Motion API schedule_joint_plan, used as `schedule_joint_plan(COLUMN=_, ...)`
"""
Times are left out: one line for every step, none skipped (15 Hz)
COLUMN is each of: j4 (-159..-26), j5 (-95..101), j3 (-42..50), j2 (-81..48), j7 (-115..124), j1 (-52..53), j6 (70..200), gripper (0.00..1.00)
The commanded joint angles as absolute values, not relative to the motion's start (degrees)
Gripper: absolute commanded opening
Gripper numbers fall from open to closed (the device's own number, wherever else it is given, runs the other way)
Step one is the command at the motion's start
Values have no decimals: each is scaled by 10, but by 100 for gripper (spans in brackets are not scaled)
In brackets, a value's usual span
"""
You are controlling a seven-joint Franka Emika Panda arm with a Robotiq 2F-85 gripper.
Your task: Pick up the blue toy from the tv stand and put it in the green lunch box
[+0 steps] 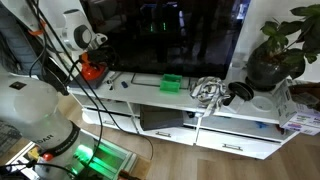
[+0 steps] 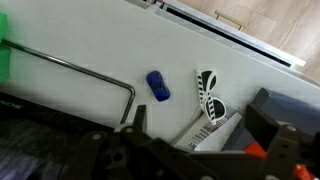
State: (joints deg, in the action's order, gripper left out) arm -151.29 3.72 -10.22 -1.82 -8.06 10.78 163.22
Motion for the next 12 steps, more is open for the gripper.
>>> schedule_joint_plan(j4=-1506, j5=31, j3=-103, j2=-42, j7=-119, j1=99, j6=1636, gripper=100)
schedule_joint_plan(j4=-1496, j5=30, j3=-103, j2=-64, j7=-142, j1=91, j6=1636, gripper=100)
schedule_joint_plan(j4=-1487, j5=32, j3=-104, j2=-81, j7=-153, j1=85, j6=1637, gripper=100)
schedule_joint_plan(j4=-1480, j5=32, j3=-105, j2=-92, j7=-158, j1=83, j6=1637, gripper=100)
schedule_joint_plan(j4=-1476, j5=33, j3=-105, j2=-97, j7=-160, j1=83, j6=1637, gripper=100)
schedule_joint_plan(j4=-1474, j5=33, j3=-105, j2=-98, j7=-160, j1=83, j6=1637, gripper=100)
schedule_joint_plan(j4=-1463, j5=27, j3=-108, j2=-110, j7=-165, j1=80, j6=1632, gripper=100)
schedule_joint_plan(j4=-1451, j5=54, j3=-93, j2=-128, j7=-150, j1=86, j6=1634, gripper=100)
schedule_joint_plan(j4=-1447, j5=67, j3=-89, j2=-138, j7=-146, j1=89, j6=1639, gripper=100)
schedule_joint_plan(j4=-1442, j5=49, j3=-107, j2=-153, j7=-186, j1=77, j6=1639, gripper=100)
schedule_joint_plan(j4=-1437, j5=50, j3=-111, j2=-162, j7=-198, j1=74, j6=1642, gripper=100)
schedule_joint_plan(j4=-1432, j5=83, j3=-94, j2=-171, j7=-188, j1=84, j6=1648, gripper=100)
